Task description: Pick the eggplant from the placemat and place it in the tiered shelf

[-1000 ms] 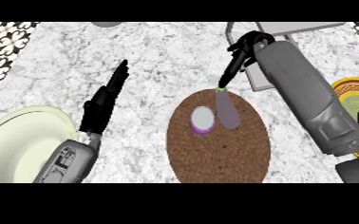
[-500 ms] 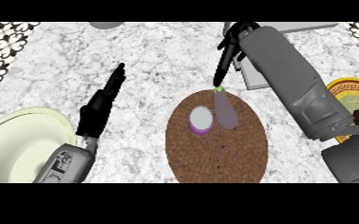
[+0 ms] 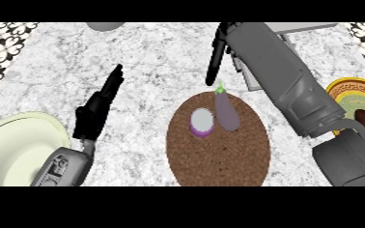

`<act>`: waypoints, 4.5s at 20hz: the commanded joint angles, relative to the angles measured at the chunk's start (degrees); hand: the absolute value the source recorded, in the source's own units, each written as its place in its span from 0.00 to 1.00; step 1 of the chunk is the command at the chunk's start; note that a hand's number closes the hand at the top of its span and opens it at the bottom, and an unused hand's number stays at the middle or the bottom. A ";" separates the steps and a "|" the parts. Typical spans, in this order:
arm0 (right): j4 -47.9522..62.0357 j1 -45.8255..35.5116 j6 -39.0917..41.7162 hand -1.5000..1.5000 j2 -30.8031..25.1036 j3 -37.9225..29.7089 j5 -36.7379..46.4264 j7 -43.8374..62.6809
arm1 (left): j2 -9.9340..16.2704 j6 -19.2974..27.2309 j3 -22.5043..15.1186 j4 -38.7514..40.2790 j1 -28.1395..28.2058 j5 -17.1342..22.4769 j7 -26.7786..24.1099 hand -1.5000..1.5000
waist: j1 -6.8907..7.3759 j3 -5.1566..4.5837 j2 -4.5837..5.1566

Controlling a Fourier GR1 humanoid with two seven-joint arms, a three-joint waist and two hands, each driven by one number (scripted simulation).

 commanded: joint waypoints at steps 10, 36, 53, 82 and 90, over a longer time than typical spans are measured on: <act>5.51 -1.45 -2.38 0.00 4.61 -1.08 3.60 1.61 | -2.17 0.21 0.45 -0.17 -0.45 -2.66 0.81 0.50 | -0.06 -0.02 0.20; 5.39 4.40 -0.11 0.00 7.98 -1.16 10.51 1.15 | -3.08 -3.41 4.94 1.51 0.96 -4.02 -1.78 0.50 | -1.01 -0.03 -0.14; 0.90 12.98 0.06 0.00 6.22 -1.55 15.45 -1.35 | -4.91 -4.90 4.85 -3.72 3.34 -5.93 2.16 0.50 | -1.13 0.01 -0.31; -53.97 38.10 -41.98 1.00 8.58 15.39 35.35 -15.69 | -4.70 -3.73 8.72 -3.34 3.98 -7.04 3.16 0.50 | -5.31 0.10 -1.80; -84.18 45.70 -47.68 1.00 3.37 14.48 41.99 -4.76 | -6.01 -3.31 7.21 -5.81 5.39 -7.68 4.41 0.50 | -4.22 0.05 -1.51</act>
